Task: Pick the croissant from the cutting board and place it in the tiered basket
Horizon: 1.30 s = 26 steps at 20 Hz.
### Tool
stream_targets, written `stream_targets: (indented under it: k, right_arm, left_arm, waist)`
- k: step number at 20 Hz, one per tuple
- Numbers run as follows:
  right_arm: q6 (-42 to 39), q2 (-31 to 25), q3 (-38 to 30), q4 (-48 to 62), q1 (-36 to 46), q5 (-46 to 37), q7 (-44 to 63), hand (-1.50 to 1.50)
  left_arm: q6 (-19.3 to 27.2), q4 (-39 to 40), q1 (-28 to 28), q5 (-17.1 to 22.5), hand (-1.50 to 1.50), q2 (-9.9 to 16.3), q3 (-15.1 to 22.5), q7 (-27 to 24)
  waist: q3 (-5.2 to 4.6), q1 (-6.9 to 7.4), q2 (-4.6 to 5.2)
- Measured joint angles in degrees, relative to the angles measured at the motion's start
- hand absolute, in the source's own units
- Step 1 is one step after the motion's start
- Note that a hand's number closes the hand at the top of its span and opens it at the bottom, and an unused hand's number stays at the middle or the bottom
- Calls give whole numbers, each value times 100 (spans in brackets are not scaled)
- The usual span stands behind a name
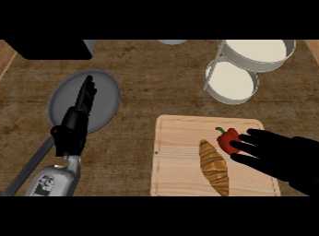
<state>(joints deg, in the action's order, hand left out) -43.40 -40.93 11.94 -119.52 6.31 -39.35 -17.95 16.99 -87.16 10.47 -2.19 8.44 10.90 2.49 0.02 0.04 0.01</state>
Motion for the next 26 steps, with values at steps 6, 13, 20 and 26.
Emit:
stream_targets:
  k: [6, 13, 20, 26]
  right_arm:
    - [340, 354, 291, 304, 111, -647, -133, -150]
    - [546, 632, 154, 866, 121, -1104, -373, -150]
    - [630, 971, 351, 1364, 130, -1511, -527, -150]
    - [886, 1010, 272, 1670, 62, -1593, -935, -150]
  left_arm:
    - [-88, -195, -196, -118, 0, -81, -28, 26]
    - [-273, -60, -203, -148, 0, -163, -206, -116]
    - [-430, -72, -260, -187, 0, -181, -387, -167]
    - [-434, -281, -308, -374, 0, -300, -321, 9]
  waist:
    - [-2, 11, -2]
    - [-2, 5, 1]
    - [-2, 4, 1]
    - [-1, 2, -2]
